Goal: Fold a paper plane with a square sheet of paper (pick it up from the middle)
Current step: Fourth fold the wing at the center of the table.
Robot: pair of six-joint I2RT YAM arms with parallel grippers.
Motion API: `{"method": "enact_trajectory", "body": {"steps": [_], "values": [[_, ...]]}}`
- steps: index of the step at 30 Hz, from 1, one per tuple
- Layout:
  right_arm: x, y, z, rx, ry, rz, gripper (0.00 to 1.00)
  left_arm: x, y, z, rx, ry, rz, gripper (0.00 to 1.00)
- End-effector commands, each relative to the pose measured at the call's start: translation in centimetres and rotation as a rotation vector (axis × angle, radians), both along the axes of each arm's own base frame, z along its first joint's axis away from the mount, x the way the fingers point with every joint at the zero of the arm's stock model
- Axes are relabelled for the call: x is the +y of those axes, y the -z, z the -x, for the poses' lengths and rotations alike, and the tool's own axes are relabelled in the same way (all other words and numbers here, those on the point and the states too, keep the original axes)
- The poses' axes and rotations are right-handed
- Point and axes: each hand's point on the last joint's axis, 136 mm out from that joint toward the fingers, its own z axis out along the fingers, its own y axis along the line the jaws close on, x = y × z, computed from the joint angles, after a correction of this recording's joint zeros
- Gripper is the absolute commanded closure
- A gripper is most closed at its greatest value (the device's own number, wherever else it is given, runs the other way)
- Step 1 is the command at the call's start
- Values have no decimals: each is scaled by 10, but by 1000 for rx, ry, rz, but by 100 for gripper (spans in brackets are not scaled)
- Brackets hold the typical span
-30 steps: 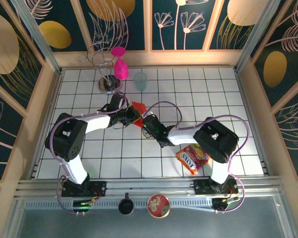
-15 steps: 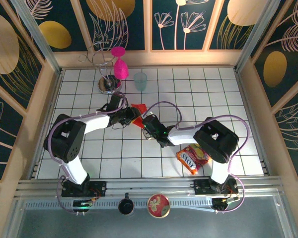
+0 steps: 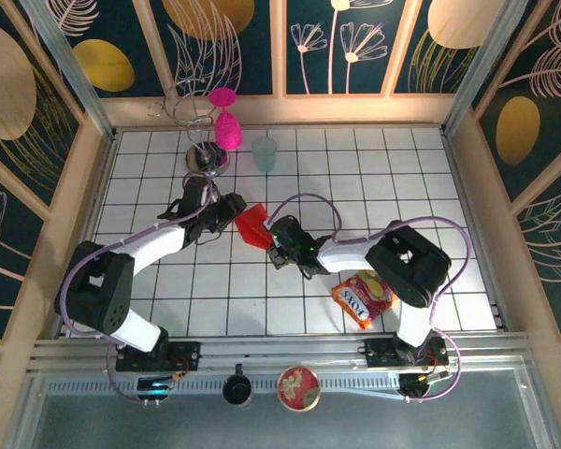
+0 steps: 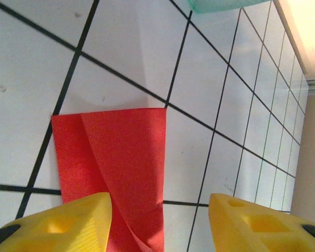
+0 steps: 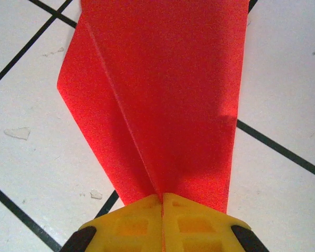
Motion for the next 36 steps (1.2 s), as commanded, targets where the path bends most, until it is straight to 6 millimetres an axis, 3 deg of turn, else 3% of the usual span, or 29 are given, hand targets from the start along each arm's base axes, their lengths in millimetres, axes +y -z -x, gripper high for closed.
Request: {"method": "enact_trajectory", "body": {"steps": [1,10,17,27,36], "values": [[5,-7,2,92,-24,-79,92,-1,-9,2,-44,-6,47,48],[3,-23,-1,261,-52,-302,92,-11,-9,19,-77,57,140,48],[2,-34,-6,304,-47,-354,93,-20,1,29,-69,96,188,49],[2,-36,-7,406,-58,-450,93,-44,18,33,-44,156,214,48],[4,-35,-4,515,-77,-548,93,-49,30,38,-37,186,191,47]]}}
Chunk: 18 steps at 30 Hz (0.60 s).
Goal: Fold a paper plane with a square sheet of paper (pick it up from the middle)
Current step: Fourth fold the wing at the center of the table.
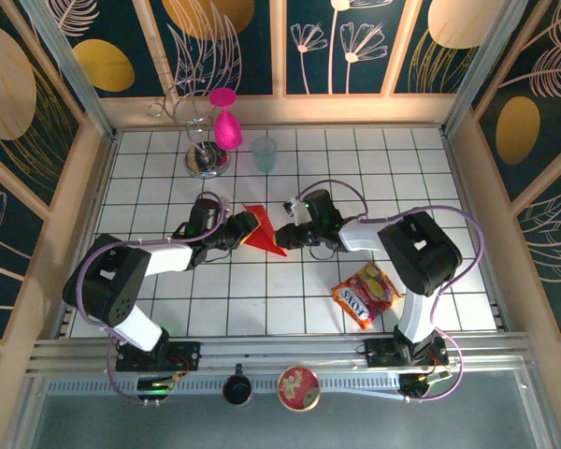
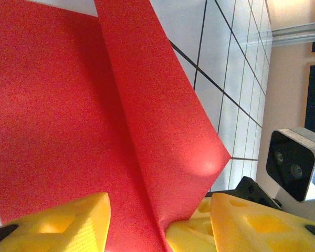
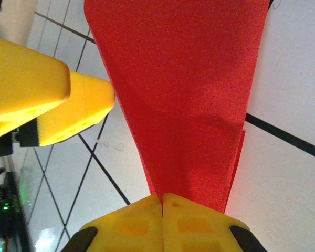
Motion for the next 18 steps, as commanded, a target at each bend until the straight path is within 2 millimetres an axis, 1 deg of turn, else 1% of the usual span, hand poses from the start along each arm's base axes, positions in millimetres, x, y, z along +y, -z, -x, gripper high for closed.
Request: {"method": "enact_trajectory", "body": {"steps": [1,8,13,18], "values": [[6,-4,2,49,-23,-71,93,-5,2,2,-17,30,2,47],[5,1,4,121,-27,-115,93,-5,12,3,-4,45,-27,46],[4,4,7,161,-30,-140,93,-6,11,0,-23,56,-41,42],[4,6,7,177,-29,-150,93,-6,13,-2,-26,64,-66,42]]}}
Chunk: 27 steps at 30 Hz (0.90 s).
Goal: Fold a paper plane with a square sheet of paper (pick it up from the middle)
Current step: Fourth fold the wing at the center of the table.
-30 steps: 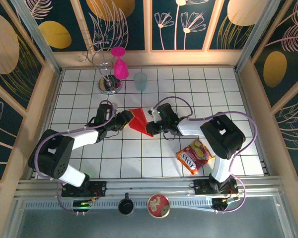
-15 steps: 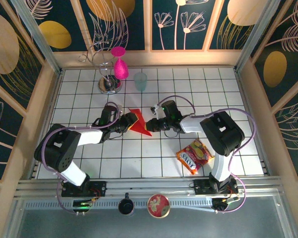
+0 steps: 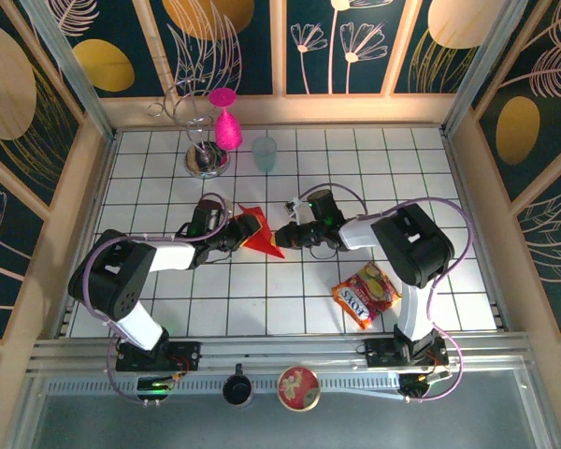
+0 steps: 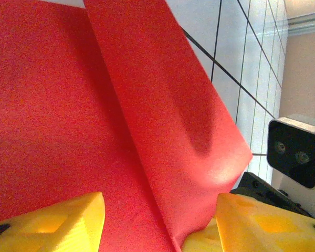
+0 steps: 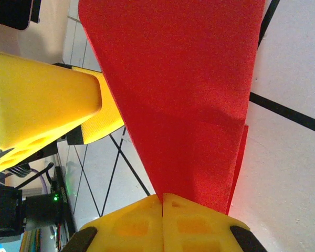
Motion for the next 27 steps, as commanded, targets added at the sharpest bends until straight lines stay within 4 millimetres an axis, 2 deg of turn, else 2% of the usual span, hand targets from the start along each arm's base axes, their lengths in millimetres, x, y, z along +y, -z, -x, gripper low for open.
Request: {"method": "enact_trajectory", "body": {"steps": [1,6,15,17,20,24,27], "values": [[-1,4,3,30,-7,-24,93,-5,-1,-4,-24,32,-19,42],[-1,7,2,34,-3,-22,92,-7,0,-8,-27,34,-22,41],[-2,9,3,39,-2,-18,92,0,14,-10,39,-9,-74,41],[-3,10,3,38,0,-15,92,3,28,-7,86,-18,-99,42],[-4,8,5,27,-7,-18,90,6,35,-5,118,-33,-115,44],[-5,2,4,1,-7,-18,87,10,42,-2,152,-42,-141,45],[-7,-4,2,-23,7,-8,80,13,48,0,174,-45,-168,46]]}}
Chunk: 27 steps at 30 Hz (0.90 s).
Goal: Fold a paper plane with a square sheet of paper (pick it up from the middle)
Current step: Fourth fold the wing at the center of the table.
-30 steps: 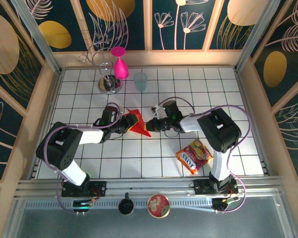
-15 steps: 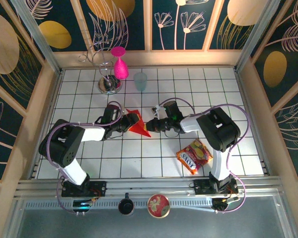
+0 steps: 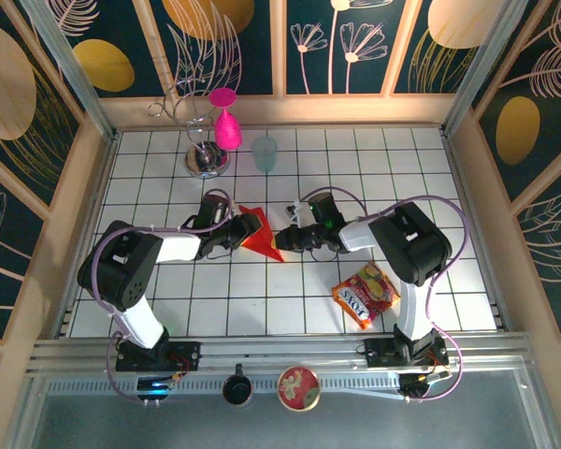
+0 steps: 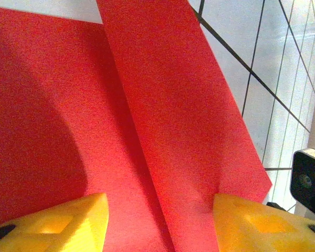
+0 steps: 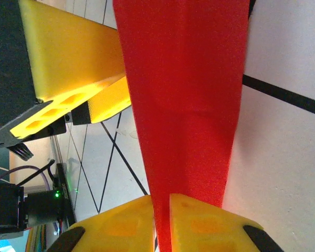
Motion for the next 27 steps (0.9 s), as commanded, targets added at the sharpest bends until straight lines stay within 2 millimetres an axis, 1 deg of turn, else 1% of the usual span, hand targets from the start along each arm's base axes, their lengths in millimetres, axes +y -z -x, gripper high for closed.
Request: {"method": "enact_trajectory", "body": {"steps": [1,6,9,11,15,20,24,27], "values": [[-5,-15,-5,-67,16,-3,77,11,29,14,104,-16,-89,46],[-10,-29,-15,-168,59,30,68,13,32,16,116,-21,-99,47],[-10,-31,-19,-247,88,83,63,13,31,16,115,-20,-100,47],[-7,-30,-19,-303,94,126,61,13,31,15,115,-20,-100,47],[-2,-19,-20,-352,114,220,61,13,31,15,117,-22,-100,47],[8,-7,-14,-370,88,260,61,13,32,16,120,-22,-103,47],[16,-6,-10,-382,59,248,65,13,32,16,121,-22,-103,48],[19,-6,-12,-391,54,246,69,14,32,17,121,-21,-104,48]]}}
